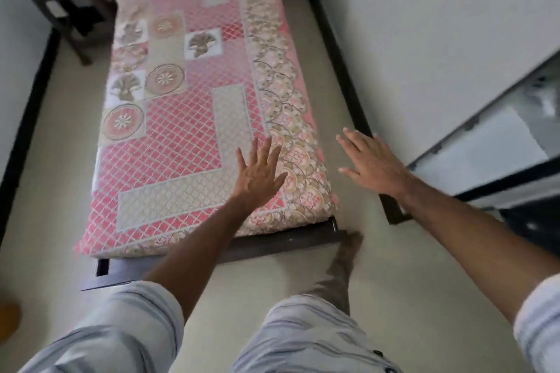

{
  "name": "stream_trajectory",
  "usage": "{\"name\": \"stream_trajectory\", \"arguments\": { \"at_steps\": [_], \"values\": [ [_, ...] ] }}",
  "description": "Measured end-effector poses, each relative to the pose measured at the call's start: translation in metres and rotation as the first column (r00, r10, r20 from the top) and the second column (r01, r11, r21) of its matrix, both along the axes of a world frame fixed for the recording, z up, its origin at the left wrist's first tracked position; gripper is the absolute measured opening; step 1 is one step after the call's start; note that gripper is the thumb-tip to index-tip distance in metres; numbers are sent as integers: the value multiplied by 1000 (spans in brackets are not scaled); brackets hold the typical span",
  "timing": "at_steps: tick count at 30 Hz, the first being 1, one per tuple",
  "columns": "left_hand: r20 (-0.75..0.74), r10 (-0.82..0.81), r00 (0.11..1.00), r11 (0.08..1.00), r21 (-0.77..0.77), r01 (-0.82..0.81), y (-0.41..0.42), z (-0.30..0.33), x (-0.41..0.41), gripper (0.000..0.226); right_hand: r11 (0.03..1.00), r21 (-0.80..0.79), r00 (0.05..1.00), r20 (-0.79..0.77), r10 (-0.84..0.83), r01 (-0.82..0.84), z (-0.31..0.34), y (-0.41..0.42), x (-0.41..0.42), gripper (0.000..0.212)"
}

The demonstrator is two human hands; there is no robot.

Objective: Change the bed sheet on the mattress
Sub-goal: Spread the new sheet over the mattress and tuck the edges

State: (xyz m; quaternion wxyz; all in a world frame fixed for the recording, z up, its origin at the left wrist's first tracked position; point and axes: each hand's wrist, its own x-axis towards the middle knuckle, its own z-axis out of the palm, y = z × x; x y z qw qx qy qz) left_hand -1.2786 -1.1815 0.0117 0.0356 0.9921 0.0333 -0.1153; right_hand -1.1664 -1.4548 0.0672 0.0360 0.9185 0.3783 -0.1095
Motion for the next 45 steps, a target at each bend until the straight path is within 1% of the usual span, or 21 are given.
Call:
{"name": "stream_trajectory", "arguments": {
  "at_steps": [2, 4, 7, 9, 11, 13, 17, 20, 24, 26, 29, 32, 37, 40, 43, 44, 45],
  "values": [
    [-19, 81, 997, 997, 18, -80, 5, -13, 33, 74, 998, -11, 998, 10, 68, -67, -3, 15, 58, 79],
    [-65, 156, 986, 988, -4, -156, 6, -22, 79, 75, 993, -4, 993, -27, 119, -119, 1, 28, 118, 79],
    [-93, 216, 972, 976, -5, -217, 5, -25, 154, 75, 976, -11, 976, -34, 217, -218, 0, 45, 209, 78],
    [-92, 271, 958, 961, -34, -275, 3, -17, 203, 74, 973, -14, 971, -68, 229, -231, 3, 62, 274, 77],
    [-62, 299, 952, 954, -20, -301, 4, -5, 240, 73, 971, -6, 969, -72, 236, -237, 4, 77, 329, 76],
    [-43, 343, 938, 939, -5, -344, 14, -1, 275, 73, 954, -20, 953, -57, 296, -298, 2, 97, 382, 75],
    [-34, 438, 899, 899, 0, -438, 46, 4, 351, 73, 921, -16, 919, -80, 387, -389, -4, 146, 473, 75],
    [-32, 468, 883, 884, 19, -468, 71, 7, 429, 73, 896, -22, 894, -87, 439, -443, -13, 180, 549, 76],
    [-40, 570, 821, 821, -17, -571, 96, 22, 531, 72, 871, -18, 866, -119, 486, -491, -11, 226, 659, 76],
    [-56, 593, 803, 804, -18, -595, 112, 28, 571, 71, 834, -33, 829, -138, 542, -551, -5, 252, 707, 77],
    [-53, 660, 749, 749, -38, -662, 139, 31, 618, 71, 792, -47, 791, -109, 602, -609, 1, 302, 773, 77],
    [-68, 714, 697, 695, -54, -717, 171, 28, 652, 72, 731, -41, 730, -103, 675, -682, 3, 357, 818, 74],
    [-113, 804, 583, 579, -68, -812, 251, -4, 719, 74, 627, -17, 624, -123, 772, -779, -14, 476, 880, 74],
    [-158, 838, 522, 515, -86, -853, 303, -30, 771, 74, 563, -53, 562, -185, 806, -825, -36, 540, 924, 72],
    [-194, 863, 466, 449, -128, -884, 349, -38, 826, 73, 426, -111, 440, -188, 878, -898, -45, 604, 980, 70],
    [-197, 867, 458, 439, -134, -888, 361, -35, 841, 72, 407, -118, 422, -181, 888, -906, -45, 624, 997, 70],
    [-200, 869, 453, 433, -135, -891, 371, -32, 854, 72, 411, -118, 427, -183, 886, -904, -44, 642, 1011, 70]
  ]
}}
